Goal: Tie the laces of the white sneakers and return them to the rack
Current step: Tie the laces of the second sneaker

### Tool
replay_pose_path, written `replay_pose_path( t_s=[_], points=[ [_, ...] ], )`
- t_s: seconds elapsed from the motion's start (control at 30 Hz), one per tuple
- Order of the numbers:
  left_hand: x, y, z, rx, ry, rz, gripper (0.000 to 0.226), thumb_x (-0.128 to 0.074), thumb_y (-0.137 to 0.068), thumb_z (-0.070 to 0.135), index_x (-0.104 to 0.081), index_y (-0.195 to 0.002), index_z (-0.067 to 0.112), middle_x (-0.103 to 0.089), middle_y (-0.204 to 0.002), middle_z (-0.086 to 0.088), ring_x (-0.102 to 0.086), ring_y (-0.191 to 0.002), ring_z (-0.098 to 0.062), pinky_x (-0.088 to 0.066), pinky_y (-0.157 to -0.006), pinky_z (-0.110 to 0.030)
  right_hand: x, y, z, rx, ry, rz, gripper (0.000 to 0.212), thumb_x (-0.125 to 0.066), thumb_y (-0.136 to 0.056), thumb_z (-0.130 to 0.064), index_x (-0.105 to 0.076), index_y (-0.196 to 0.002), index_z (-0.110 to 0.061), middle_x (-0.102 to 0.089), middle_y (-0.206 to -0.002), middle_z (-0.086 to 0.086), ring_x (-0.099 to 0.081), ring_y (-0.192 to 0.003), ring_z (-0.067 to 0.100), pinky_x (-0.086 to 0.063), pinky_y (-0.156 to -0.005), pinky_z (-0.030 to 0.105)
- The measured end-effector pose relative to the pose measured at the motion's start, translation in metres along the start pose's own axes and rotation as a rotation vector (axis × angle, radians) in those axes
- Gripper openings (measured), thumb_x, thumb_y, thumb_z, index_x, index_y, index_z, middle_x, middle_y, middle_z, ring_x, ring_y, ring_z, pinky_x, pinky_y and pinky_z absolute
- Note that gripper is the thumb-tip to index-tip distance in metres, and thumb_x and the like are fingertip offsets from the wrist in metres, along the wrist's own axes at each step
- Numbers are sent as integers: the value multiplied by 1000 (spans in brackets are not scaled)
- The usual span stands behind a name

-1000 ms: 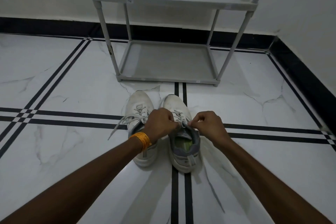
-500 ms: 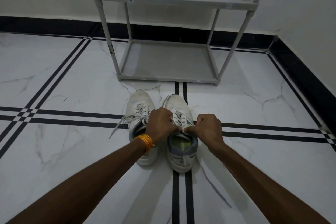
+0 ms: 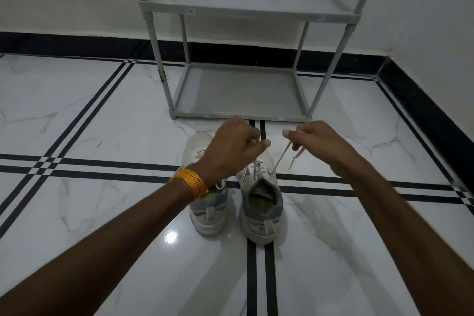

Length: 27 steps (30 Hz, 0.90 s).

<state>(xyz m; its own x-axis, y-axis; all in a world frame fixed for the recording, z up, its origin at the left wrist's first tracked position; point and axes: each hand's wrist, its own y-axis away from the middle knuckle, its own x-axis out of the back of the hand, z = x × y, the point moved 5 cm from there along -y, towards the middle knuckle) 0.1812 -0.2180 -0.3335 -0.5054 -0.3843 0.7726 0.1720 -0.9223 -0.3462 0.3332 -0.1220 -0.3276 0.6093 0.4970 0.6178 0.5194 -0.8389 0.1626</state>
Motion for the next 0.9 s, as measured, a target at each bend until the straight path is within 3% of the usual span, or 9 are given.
replay_pose_path(
  t_s=[0.1,0.23,0.37,0.47,0.53,0.6,0.67,0.77,0.9],
  points=[
    [-19,9,18,-161,49,-230,34,-60,-92,37,-64,-73,8,-60,-79,-5,-56,-69,-18,-48,-62,-34,-5,0,-25,92,11,-28,44,-52,-94,-42,-66,-77,-4,-67,-75,6,-61,-76,17,-49,-81,37],
    [-37,15,39,-458,-303,-325,33,-53,-96,38,-69,-98,10,-63,-118,-6,-66,-83,-22,-52,-69,-32,-16,-4,-44,204,141,-61,40,-51,-95,-39,-63,-73,-7,-64,-74,9,-58,-69,16,-45,-69,33],
    [-27,-12,21,-267,-571,-328,29,-50,-97,34,-67,-97,9,-68,-92,-10,-62,-73,-23,-43,-62,-31,-18,-6,-44,294,176,-12,24,-56,-93,-30,-71,-81,-15,-71,-83,-4,-63,-80,11,-46,-71,22],
    [-26,-21,5,70,-158,-377,34,-56,-94,36,-58,-72,10,-53,-65,-2,-50,-59,-16,-35,-59,-28,-6,-9,-23,218,223,115,16,-68,-81,-10,-74,-94,-18,-71,-92,-4,-60,-81,5,-41,-65,11],
    [-29,-18,3,309,221,-402,40,-55,-95,38,-61,-72,5,-49,-62,-3,-44,-55,-15,-35,-54,-26,-11,-9,-5,111,252,-12,28,-78,-73,-9,-73,-98,-21,-70,-92,-3,-60,-77,3,-44,-63,17],
    [-29,-13,0,489,492,-405,40,-50,-97,39,-62,-75,8,-50,-62,-2,-45,-54,-13,-37,-51,-23,-24,-3,-1,93,148,-143,23,-81,-72,-16,-75,-94,-20,-70,-82,-4,-62,-74,8,-49,-68,27],
    [-27,-12,-2,544,624,-384,44,-44,-99,44,-61,-72,12,-50,-61,0,-45,-52,-12,-37,-50,-22,-29,1,-6,144,54,-99,8,-76,-77,-24,-77,-82,-17,-72,-76,2,-68,-76,19,-54,-74,39],
    [-25,-12,-7,557,663,-349,51,-38,-99,50,-62,-74,12,-52,-63,-1,-47,-52,-11,-38,-52,-22,-27,2,-10,186,1,-25,12,-67,-83,-22,-73,-76,-14,-73,-79,9,-67,-80,24,-53,-75,42],
    [-26,-10,-7,533,676,-358,49,-39,-98,49,-62,-75,12,-54,-66,-3,-49,-56,-13,-40,-55,-24,-28,5,-18,172,-147,-46,16,-57,-88,-14,-63,-73,-13,-64,-73,5,-53,-64,5,-41,-62,21]
  ],
)
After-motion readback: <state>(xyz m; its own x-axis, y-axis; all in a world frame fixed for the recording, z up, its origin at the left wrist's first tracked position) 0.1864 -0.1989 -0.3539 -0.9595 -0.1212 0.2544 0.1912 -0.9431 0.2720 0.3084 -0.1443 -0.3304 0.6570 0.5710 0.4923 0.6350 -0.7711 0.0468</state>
